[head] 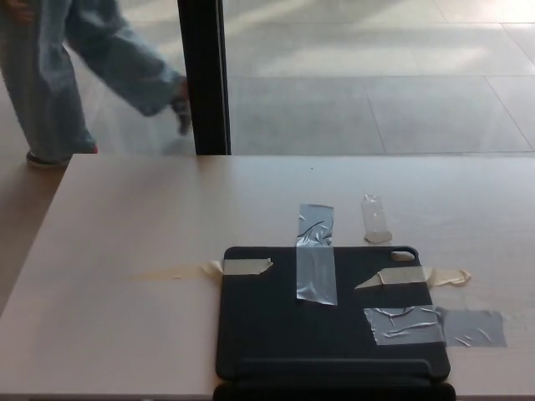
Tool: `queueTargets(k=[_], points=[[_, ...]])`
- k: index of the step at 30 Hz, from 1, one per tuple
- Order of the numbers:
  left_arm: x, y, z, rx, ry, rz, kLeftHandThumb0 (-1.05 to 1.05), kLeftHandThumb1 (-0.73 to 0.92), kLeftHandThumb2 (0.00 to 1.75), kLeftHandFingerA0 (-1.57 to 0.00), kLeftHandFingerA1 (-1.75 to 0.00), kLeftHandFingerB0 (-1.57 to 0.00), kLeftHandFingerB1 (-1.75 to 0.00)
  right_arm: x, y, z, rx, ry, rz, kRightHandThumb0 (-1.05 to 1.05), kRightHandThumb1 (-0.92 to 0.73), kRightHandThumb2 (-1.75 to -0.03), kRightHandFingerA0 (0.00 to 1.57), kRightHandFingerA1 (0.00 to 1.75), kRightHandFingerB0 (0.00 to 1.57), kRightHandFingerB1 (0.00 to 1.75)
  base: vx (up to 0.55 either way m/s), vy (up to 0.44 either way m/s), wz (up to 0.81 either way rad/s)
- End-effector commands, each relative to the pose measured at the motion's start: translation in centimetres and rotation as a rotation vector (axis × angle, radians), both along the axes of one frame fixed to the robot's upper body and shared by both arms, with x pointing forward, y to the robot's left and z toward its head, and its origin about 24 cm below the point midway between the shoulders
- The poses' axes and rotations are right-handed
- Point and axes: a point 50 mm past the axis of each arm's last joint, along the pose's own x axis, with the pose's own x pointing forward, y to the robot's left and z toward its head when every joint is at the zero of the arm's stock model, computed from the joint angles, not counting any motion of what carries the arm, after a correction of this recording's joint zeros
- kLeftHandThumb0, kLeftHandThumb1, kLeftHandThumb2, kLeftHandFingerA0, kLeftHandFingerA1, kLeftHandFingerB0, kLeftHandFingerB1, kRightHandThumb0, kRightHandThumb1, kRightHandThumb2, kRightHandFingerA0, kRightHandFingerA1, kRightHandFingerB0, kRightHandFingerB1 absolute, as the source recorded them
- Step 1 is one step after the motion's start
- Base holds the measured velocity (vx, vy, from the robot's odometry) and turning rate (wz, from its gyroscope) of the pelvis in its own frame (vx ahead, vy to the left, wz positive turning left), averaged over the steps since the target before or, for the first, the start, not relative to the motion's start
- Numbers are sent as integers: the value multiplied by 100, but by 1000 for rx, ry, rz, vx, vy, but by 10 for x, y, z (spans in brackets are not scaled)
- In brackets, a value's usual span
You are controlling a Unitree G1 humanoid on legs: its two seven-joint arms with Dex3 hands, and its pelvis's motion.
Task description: The robot uses its right hand to open a folded tablet cover kept in the middle of the desk
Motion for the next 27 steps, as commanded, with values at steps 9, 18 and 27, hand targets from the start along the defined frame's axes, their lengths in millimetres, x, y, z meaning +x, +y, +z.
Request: queueTargets(k=[9,18,27], points=[[-22,3,-5,-17,27,31,-80,87,65,-78,-78,-53,-65,-166,-86,-130,646,-791,-1344,-85,-92,-72,45,103,21,73,0,0,0],[-17,1,-5,-25,18,41,-79,86,65,-74,-77,-54,-66,-150,-79,-135,610,-743,-1229,-79,-91,-67,67,65,49,52,0,0,0],[-12,-1,-5,-27,3,27,-81,86,65,-73,-75,-55,-65,-133,-74,-140,617,-743,-1196,-76,-91,-67,74,58,53,45,0,0,0]])
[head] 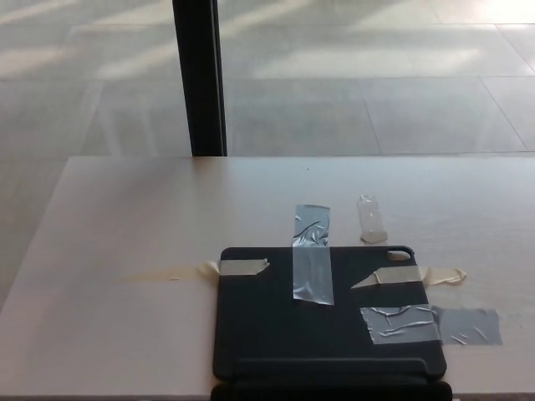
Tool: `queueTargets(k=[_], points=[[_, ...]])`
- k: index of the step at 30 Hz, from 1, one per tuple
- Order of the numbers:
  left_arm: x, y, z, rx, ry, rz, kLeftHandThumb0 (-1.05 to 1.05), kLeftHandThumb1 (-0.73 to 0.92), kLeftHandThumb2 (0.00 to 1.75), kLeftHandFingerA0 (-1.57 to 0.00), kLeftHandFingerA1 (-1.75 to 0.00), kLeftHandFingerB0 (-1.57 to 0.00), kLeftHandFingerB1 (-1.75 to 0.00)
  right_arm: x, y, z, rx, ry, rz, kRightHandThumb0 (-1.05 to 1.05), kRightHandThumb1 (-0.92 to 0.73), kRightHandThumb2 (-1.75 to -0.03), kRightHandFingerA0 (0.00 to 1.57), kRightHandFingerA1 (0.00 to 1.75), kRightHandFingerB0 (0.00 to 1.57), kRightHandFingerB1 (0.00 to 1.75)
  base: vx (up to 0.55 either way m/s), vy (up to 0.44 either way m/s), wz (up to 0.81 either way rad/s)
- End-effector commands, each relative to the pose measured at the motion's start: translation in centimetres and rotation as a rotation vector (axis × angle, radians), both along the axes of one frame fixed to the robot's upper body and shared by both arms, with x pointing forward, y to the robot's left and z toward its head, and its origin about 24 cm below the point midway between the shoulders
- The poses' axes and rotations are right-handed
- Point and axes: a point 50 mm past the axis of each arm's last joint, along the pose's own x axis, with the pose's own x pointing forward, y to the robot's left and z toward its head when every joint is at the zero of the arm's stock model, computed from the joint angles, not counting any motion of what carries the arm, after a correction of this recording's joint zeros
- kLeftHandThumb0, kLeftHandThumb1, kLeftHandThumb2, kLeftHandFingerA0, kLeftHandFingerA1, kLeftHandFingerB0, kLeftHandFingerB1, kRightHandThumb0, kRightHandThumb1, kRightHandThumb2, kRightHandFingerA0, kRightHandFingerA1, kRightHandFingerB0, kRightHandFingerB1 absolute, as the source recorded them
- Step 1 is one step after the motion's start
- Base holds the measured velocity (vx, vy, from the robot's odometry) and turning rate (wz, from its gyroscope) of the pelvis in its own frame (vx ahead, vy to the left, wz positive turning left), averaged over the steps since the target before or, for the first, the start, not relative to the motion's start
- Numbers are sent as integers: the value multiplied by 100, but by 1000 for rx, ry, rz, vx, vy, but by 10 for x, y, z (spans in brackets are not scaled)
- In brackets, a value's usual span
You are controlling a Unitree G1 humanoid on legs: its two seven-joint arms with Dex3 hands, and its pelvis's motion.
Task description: The robot uses its right hand to open a folded tablet cover kept in the middle of the desk
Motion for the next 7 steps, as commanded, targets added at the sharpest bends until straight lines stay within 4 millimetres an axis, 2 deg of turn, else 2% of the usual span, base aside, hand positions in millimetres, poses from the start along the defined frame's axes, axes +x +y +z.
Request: queueTargets(k=[1,3,7], points=[[-6,1,-1,-16,-18,22,-81,86,65,-73,-75,-55,-65,-15,9,-27,7,-324,-481,-76,-91,-67,74,58,53,45,0,0,0],[-8,0,-2,-15,-19,20,-80,87,65,-74,-75,-55,-65,-16,11,-28,-12,-292,-443,-77,-92,-68,76,59,54,46,0,0,0],[-7,-1,-3,-26,-18,22,-79,87,63,-71,-74,-53,-63,-15,9,-29,12,-357,-459,-79,-91,-67,73,61,55,47,0,0,0]])
